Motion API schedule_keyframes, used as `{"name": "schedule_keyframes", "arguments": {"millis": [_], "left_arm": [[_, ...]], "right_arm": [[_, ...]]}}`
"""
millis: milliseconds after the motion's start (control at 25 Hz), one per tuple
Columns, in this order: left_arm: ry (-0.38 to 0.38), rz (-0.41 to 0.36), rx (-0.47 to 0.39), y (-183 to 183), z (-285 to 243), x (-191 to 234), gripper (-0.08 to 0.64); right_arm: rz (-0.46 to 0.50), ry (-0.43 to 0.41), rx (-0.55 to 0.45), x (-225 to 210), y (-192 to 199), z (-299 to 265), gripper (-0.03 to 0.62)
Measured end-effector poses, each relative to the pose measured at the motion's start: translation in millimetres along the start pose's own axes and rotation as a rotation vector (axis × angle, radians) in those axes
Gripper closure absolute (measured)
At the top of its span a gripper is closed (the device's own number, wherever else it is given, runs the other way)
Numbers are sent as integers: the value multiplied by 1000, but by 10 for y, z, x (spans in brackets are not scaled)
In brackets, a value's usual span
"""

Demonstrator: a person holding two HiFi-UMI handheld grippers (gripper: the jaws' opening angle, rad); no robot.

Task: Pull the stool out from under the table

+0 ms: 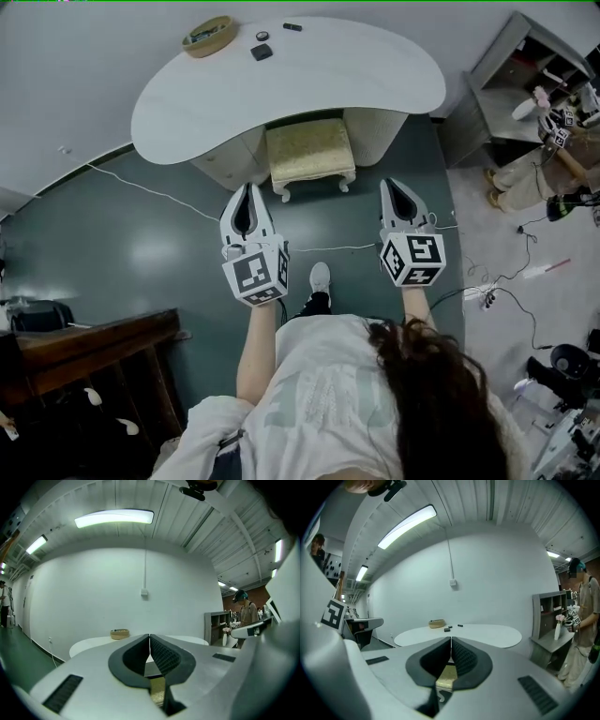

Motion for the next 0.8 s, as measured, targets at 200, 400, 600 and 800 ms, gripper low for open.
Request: {"name": "schedule_keyframes", "arguments": {"millis": [200,400,600,800], "left_arm": [[12,30,30,54,-402,14,532],[26,15,22,37,-597,-112,532],[-7,24,11,34,-645,-255,532],[-8,28,10,0,-639,-351,531]], "right_arm": [[7,3,32,-67,-45,-389,561],[19,-5,24,-201,-110,-607,561],[41,-36,-1,-340,-152,-718,561],[37,-49,-16,-399,-199,-705,561]]}}
Point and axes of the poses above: the fingertips, and each gripper's own axes: z backward along the fingers, x to its left, y out of its underside, the point moved 10 cm from there along z, backward along the fingers, and after that the axes turned 15 degrees about -y, right-handed, at the moved point
